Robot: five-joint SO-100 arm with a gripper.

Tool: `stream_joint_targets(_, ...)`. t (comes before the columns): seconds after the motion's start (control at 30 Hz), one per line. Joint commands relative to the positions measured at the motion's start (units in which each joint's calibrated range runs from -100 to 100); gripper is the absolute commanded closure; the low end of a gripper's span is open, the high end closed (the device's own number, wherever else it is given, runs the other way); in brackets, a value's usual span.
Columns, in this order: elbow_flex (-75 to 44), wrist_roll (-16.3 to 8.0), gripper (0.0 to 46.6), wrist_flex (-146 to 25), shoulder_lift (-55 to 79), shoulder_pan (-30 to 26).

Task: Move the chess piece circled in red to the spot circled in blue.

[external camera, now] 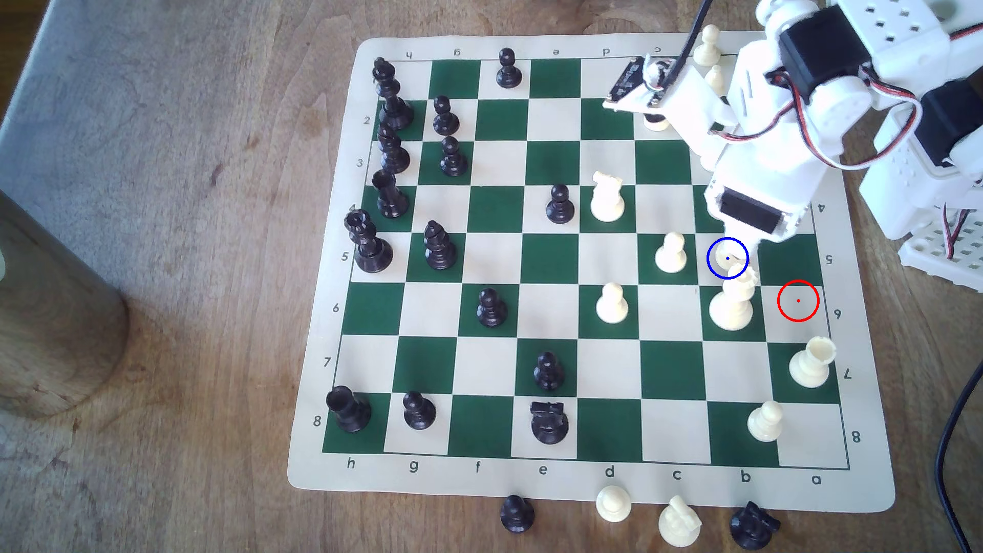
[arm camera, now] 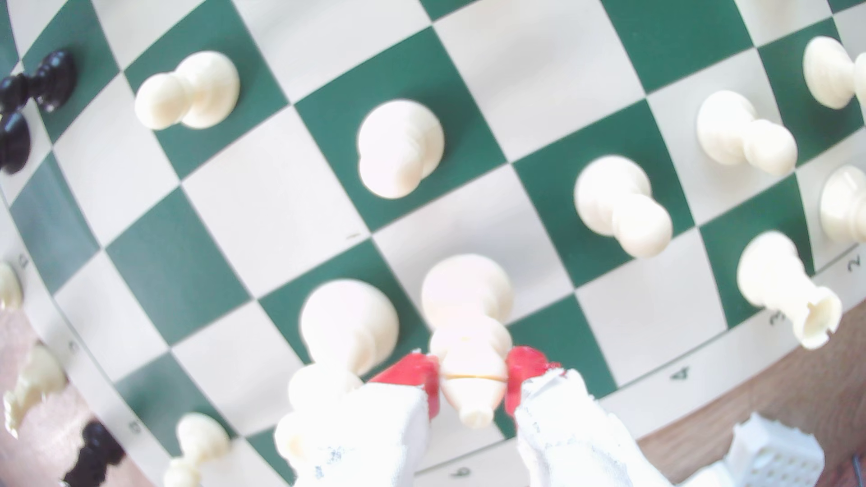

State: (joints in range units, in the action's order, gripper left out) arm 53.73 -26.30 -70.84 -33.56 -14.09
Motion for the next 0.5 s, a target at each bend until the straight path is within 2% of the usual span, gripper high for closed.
stream_joint_targets(0.0,-0.60,-0.05,46.4,0.48,-0.40,0.36)
stream_joint_targets(0.37,-0.15,0.44,46.4,0.48,-0.99,0.83)
stream_joint_targets(0.47,-0.15,0.54,44.7,0.65,-0.74,1.30)
